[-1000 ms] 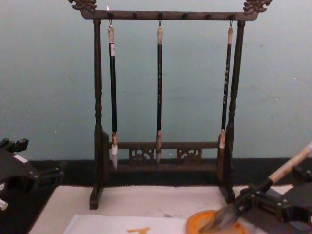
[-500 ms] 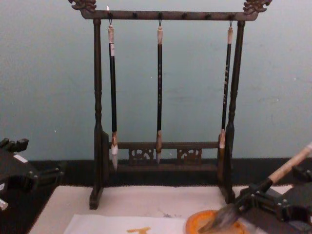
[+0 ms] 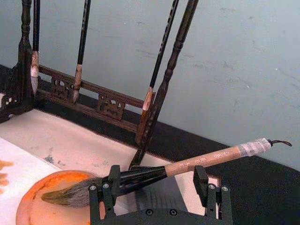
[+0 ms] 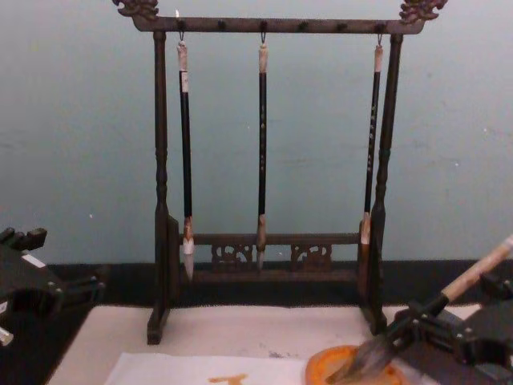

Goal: Pick up the brush from the inkstone, write on the paper, then place the brush back to its original position.

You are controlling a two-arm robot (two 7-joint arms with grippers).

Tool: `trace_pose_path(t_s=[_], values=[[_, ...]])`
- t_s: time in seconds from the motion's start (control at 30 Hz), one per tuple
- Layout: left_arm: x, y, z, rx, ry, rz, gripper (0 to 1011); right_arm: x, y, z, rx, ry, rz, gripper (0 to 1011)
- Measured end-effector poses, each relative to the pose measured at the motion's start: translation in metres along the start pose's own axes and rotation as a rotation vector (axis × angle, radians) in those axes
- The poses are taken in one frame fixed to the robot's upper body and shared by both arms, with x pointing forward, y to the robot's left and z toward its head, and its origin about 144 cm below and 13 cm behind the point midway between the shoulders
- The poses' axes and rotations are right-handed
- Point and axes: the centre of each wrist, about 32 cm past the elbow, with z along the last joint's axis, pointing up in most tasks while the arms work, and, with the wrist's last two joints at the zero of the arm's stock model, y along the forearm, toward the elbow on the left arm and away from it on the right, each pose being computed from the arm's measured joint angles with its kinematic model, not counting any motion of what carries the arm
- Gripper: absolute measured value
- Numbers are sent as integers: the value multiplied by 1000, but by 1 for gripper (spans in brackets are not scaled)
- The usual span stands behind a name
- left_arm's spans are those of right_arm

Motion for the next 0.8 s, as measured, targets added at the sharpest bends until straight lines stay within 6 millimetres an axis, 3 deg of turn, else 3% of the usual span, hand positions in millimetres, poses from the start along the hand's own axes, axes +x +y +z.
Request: trace_pose_path(t_s=[0.8], values=[[0,0,0,0,0,0,1010,0,0,0,0,0,0,1000]])
